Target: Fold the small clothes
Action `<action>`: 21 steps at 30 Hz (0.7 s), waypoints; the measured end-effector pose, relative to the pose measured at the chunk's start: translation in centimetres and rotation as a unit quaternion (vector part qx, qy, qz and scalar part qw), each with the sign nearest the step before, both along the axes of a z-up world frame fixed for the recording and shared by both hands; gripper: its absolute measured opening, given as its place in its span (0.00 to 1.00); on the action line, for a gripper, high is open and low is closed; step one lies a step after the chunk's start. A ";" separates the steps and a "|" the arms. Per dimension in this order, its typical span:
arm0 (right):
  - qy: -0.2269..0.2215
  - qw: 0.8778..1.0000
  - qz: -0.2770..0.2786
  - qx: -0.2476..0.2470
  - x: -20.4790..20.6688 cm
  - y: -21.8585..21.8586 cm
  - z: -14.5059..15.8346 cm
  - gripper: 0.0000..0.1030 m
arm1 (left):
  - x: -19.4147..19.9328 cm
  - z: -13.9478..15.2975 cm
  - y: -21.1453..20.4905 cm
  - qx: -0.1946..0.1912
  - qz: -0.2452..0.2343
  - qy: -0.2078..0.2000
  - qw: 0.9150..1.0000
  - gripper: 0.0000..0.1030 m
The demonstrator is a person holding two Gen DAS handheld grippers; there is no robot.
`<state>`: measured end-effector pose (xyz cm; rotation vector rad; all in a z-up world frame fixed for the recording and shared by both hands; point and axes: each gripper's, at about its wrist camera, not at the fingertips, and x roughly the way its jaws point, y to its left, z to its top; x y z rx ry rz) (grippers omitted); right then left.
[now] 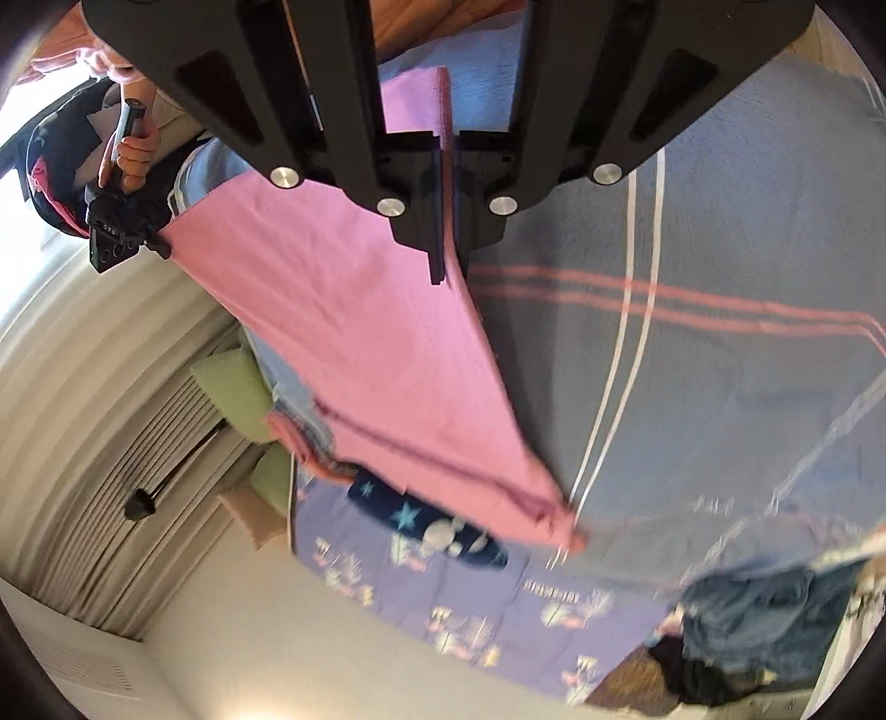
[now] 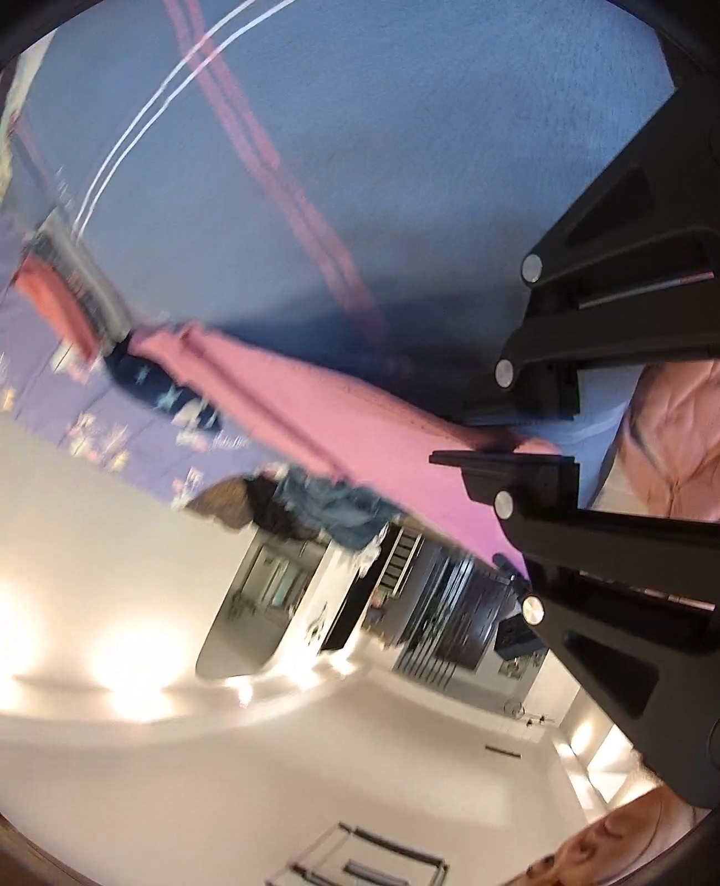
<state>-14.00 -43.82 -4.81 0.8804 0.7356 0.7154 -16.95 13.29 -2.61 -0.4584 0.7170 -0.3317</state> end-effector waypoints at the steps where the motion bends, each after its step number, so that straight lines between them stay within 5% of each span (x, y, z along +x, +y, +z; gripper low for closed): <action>1: -0.012 1.000 0.001 0.006 -0.1 0.2 0.6 0.07 | -0.1 0.5 -0.1 0.000 -0.001 -0.006 1.000 0.02; 9: -0.097 0.994 -0.021 0.045 -2.9 -1.3 5.9 0.07 | -3.5 4.7 0.9 -0.040 -0.002 -0.063 0.997 0.01; 13: -0.144 0.989 -0.044 0.012 -5.6 -1.9 8.9 0.07 | -5.7 7.7 0.7 -0.021 0.000 -0.089 0.996 0.02; 21: -0.121 0.991 -0.061 -0.018 -1.1 -0.9 8.4 0.07 | -0.9 8.0 0.0 0.007 0.005 -0.078 0.997 0.02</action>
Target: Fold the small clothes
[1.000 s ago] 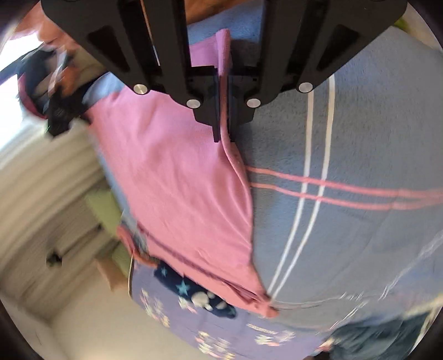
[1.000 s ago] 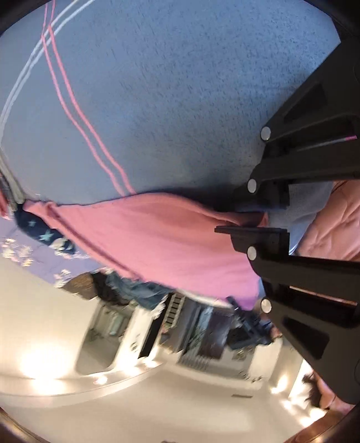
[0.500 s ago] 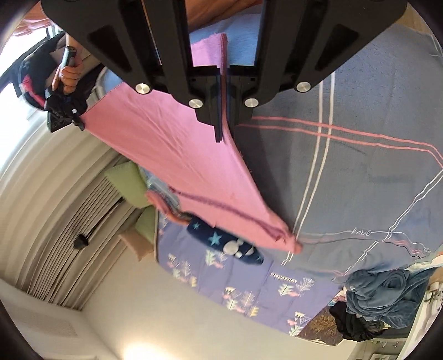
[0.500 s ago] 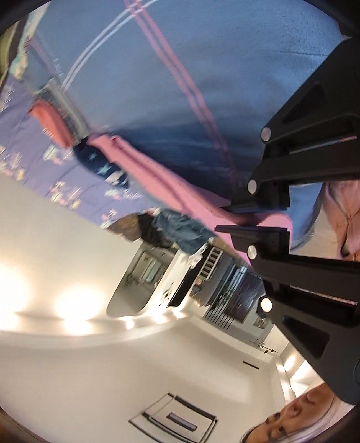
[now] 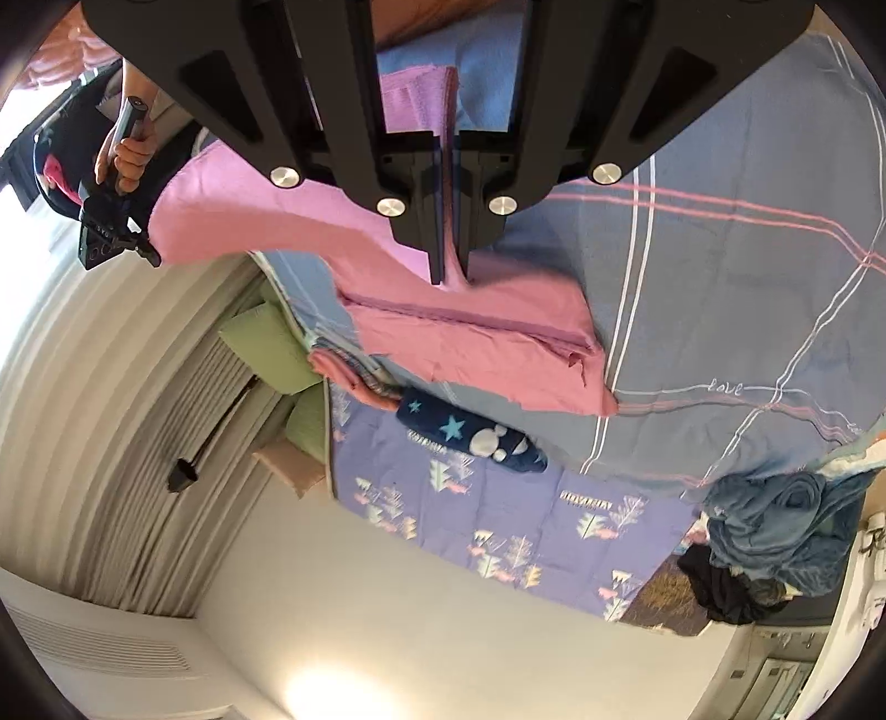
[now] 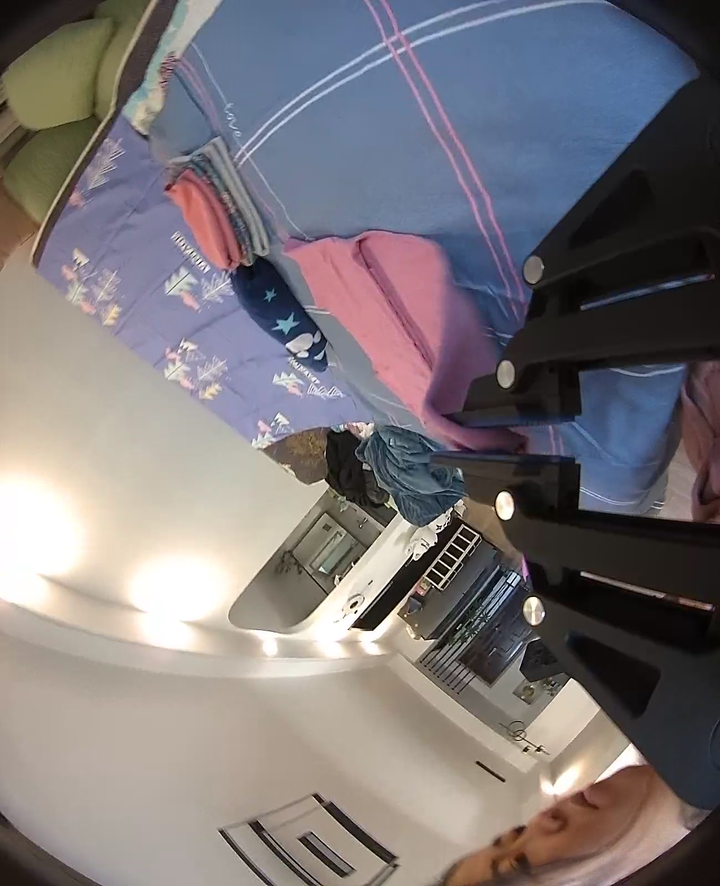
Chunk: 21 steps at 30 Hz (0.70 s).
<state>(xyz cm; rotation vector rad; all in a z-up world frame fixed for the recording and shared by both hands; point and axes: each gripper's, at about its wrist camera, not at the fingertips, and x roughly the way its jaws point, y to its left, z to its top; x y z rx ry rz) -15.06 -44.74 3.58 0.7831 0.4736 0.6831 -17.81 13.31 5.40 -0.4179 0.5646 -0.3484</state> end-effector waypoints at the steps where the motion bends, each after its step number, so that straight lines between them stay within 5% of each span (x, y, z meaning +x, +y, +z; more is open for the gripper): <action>1: 0.004 1.000 -0.002 -0.005 1.0 0.3 -0.1 0.07 | 0.9 -0.2 0.0 -0.004 -0.002 0.005 1.000 0.02; 21: 0.019 0.992 -0.064 -0.110 20.4 4.8 2.0 0.08 | 20.1 0.1 1.7 -0.036 0.018 0.057 0.998 0.02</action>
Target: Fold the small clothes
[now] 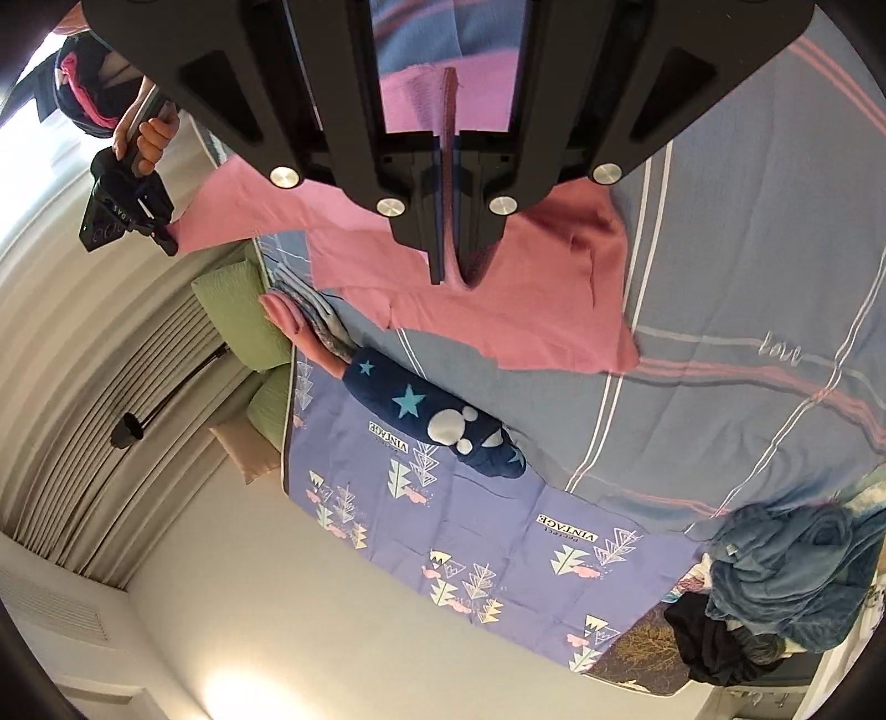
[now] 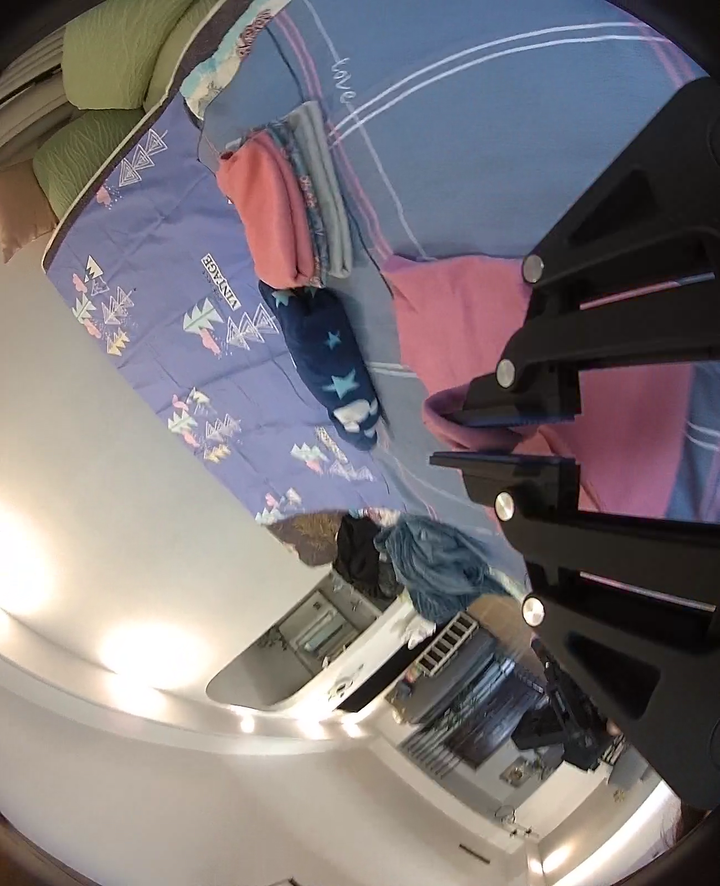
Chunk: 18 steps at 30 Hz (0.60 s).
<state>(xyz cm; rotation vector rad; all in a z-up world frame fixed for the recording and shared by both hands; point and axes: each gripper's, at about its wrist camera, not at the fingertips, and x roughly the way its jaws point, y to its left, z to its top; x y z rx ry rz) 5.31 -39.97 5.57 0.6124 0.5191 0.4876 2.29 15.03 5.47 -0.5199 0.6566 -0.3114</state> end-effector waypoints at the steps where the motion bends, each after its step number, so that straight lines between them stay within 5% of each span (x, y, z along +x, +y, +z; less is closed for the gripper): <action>1: 0.002 1.000 -0.005 -0.007 0.8 0.1 -0.1 0.08 | 0.8 0.1 -0.1 0.002 -0.001 0.002 1.000 0.02; 7: 0.035 0.999 -0.020 -0.020 7.3 0.4 -1.5 0.08 | 6.9 -0.6 0.3 0.008 0.008 0.031 0.999 0.02; 14: 0.092 0.993 -0.022 -0.067 16.1 1.6 -5.8 0.10 | 15.0 -5.7 1.4 -0.001 0.053 0.094 0.994 0.03; 16: 0.127 0.988 -0.026 -0.089 19.1 2.2 -8.5 0.16 | 17.7 -8.0 2.2 0.009 0.081 0.116 0.990 0.19; 18: 0.155 0.982 -0.045 -0.097 20.5 2.1 -10.4 0.33 | 18.8 -9.7 3.6 0.006 0.126 0.137 0.983 0.34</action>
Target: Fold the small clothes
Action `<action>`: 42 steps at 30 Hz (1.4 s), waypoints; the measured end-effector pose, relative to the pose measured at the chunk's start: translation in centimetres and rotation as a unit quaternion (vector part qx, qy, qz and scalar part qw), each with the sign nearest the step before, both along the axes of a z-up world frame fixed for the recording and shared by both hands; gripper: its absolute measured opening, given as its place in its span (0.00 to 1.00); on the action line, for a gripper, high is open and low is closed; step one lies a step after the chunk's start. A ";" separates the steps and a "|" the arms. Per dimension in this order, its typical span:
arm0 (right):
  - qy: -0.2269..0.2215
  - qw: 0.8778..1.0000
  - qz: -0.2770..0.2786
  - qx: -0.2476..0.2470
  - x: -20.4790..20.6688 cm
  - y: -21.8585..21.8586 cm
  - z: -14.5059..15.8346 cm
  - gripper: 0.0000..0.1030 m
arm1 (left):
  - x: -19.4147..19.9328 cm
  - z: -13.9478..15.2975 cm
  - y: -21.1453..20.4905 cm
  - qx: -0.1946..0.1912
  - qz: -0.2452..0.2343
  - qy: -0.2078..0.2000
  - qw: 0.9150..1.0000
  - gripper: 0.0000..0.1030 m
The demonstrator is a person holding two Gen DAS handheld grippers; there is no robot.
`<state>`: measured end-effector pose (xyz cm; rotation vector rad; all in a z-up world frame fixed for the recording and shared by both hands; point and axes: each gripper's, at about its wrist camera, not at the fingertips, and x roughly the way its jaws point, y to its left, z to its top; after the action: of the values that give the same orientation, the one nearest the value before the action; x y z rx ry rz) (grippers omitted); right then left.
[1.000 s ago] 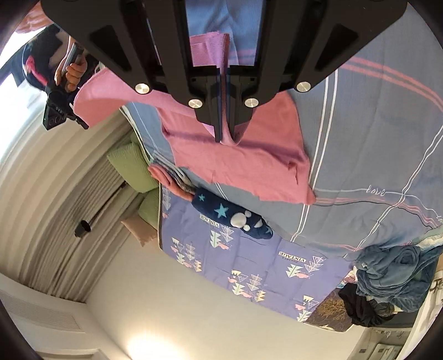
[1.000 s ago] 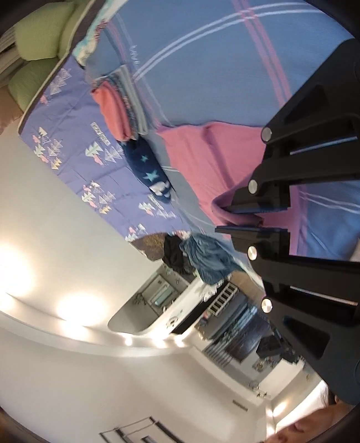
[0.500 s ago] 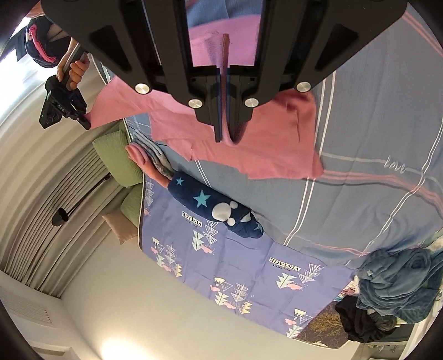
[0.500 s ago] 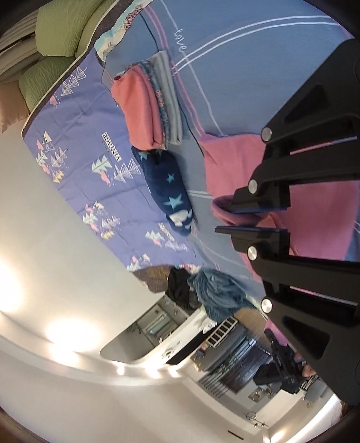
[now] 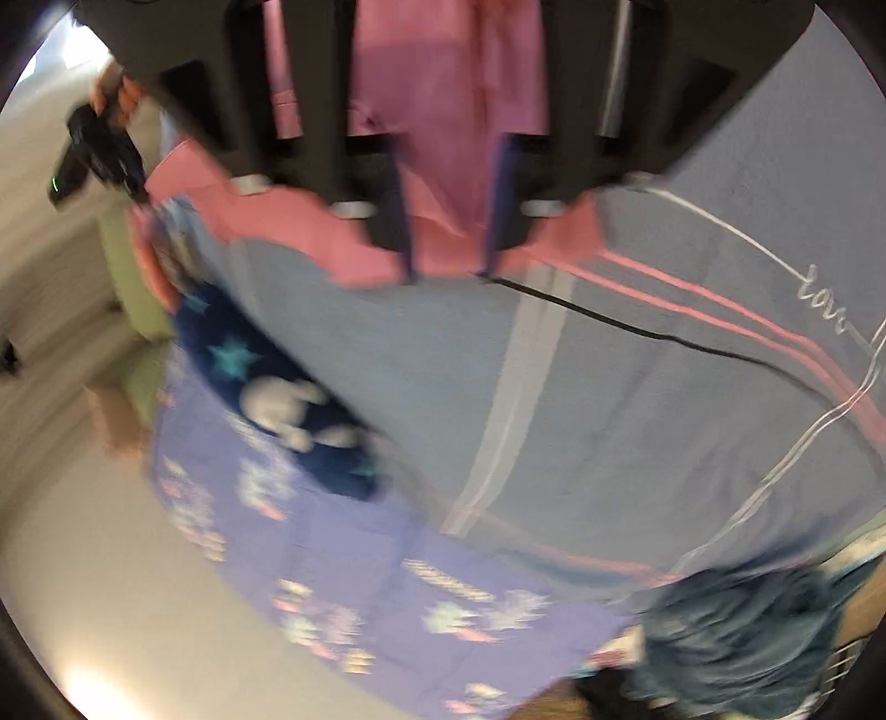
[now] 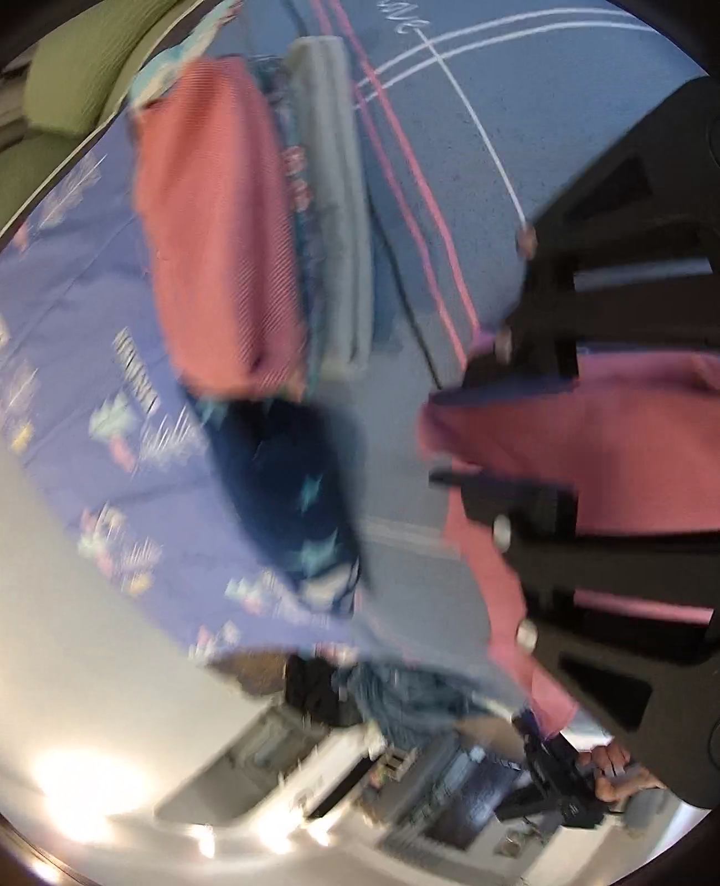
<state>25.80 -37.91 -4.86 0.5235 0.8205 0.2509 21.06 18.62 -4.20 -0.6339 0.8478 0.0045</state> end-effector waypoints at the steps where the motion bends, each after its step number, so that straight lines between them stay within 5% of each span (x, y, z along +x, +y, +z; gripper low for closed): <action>1: 0.007 1.000 -0.003 0.009 0.1 -0.2 -0.6 0.33 | 0.1 -0.4 0.6 -0.016 0.010 0.002 1.000 0.36; 4: 0.003 1.000 0.000 0.013 -0.5 -1.2 -1.0 0.38 | -0.9 0.0 1.6 -0.033 0.009 -0.026 0.999 0.41; 10: -0.014 0.999 0.027 -0.034 -1.8 -1.2 0.3 0.47 | -4.3 1.9 0.2 0.046 -0.064 -0.050 0.996 0.43; 13: -0.020 0.995 0.056 -0.075 -2.7 0.4 0.6 0.49 | -6.8 2.7 -2.8 0.113 -0.135 -0.062 0.982 0.53; 15: -0.029 0.992 0.070 -0.097 -3.2 1.6 0.9 0.53 | -8.2 2.8 -5.4 0.161 -0.192 -0.068 0.966 0.61; 17: -0.039 0.990 0.077 -0.113 -3.6 2.6 1.1 0.56 | -9.3 2.7 -8.4 0.240 -0.232 -0.069 0.940 0.69; 20: -0.047 0.989 0.082 -0.110 -3.7 3.6 1.5 0.58 | -8.9 0.6 -12.5 0.386 -0.262 -0.048 0.883 0.81; 21: -0.049 0.990 0.084 -0.107 -3.8 3.8 1.7 0.58 | -8.4 -0.1 -13.2 0.409 -0.268 -0.038 0.872 0.82; 25: -0.054 0.990 0.078 -0.107 -4.1 3.8 2.0 0.60 | -5.0 -1.2 -14.4 0.476 -0.259 -0.035 0.840 0.88; 27: -0.051 0.991 0.072 -0.105 -4.1 3.5 2.0 0.60 | -2.4 -0.3 -13.5 0.523 -0.209 -0.038 0.826 0.88; 29: -0.047 0.992 0.062 -0.103 -4.1 3.0 1.9 0.60 | 0.5 1.2 -11.7 0.524 -0.156 -0.043 0.837 0.88; 32: -0.046 0.993 0.053 -0.096 -4.1 2.3 1.7 0.60 | 2.6 4.8 -7.9 0.428 -0.093 -0.059 0.897 0.88; 34: -0.044 0.993 0.049 -0.097 -4.0 2.0 1.6 0.60 | 2.5 6.1 -6.3 0.370 -0.087 -0.073 0.922 0.88; 37: -0.039 0.993 0.046 -0.099 -3.5 1.6 1.4 0.60 | 1.3 6.3 -4.6 0.299 -0.099 -0.087 0.945 0.89; 42: -0.023 0.996 0.042 -0.080 -2.3 0.8 0.9 0.60 | 0.8 3.3 -3.5 0.202 -0.142 -0.063 0.967 0.89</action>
<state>23.47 -37.14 -3.95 0.3334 0.8104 0.2708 21.89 15.12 -0.85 -0.1255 0.7783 -0.1192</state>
